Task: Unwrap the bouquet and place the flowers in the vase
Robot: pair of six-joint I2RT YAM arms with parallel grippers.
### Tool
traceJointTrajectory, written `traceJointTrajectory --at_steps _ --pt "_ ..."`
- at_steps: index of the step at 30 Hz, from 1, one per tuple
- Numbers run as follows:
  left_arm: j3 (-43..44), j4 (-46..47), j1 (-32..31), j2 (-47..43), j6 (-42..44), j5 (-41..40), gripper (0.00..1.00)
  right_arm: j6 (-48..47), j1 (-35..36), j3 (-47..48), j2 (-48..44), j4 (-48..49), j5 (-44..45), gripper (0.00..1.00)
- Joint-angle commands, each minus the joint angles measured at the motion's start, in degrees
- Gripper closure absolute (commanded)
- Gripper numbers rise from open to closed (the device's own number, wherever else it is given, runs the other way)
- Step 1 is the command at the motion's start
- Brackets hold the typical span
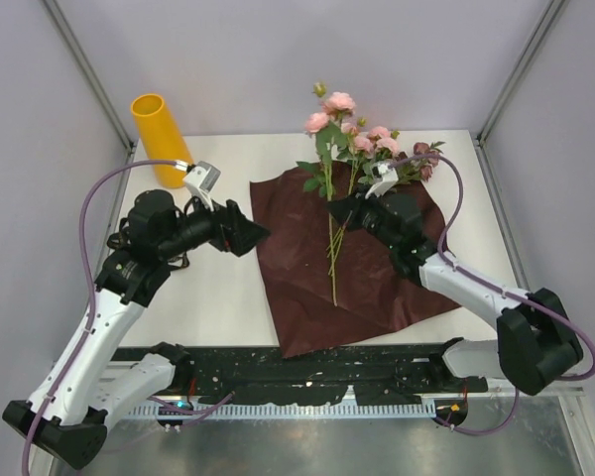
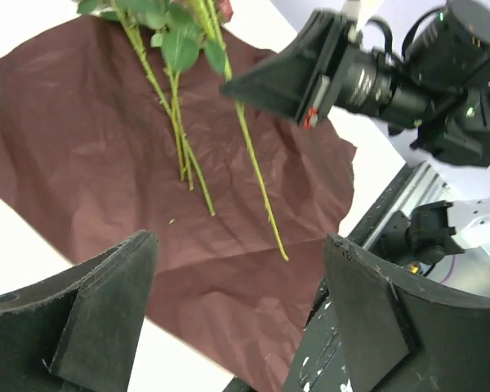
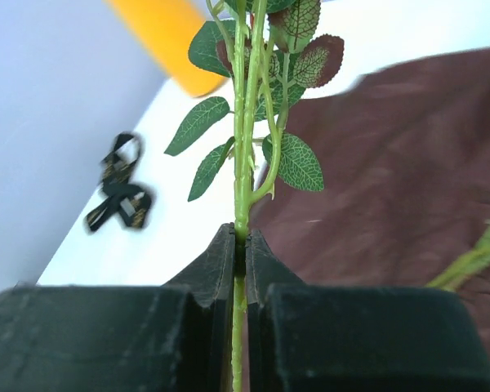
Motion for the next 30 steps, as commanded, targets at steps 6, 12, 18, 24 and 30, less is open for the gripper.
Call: traceJointTrajectory --at_steps 6,12,18,24,30 --pt "-0.52 16.86 0.3 2.36 -12.12 11.91 0.24 -8.4 15.2 -5.56 -12.15 17.63 -5.11 0.95" --pt "-3.33 24.96 -0.49 2.81 -16.26 15.26 0.33 -9.01 20.04 -4.33 -12.16 18.33 -4.49 0.95" --pt "-4.39 25.67 -1.63 3.86 -16.44 14.21 0.39 -8.84 22.76 -3.8 -11.54 19.92 -4.05 0.94" --pt "-5.44 30.06 -2.34 5.44 -18.11 15.17 0.48 -9.01 24.17 -2.13 -10.05 19.48 -3.79 0.95" --pt "-5.8 30.59 -2.42 5.71 -18.38 15.43 0.83 -8.93 24.88 -2.13 -8.91 19.3 -3.17 0.94"
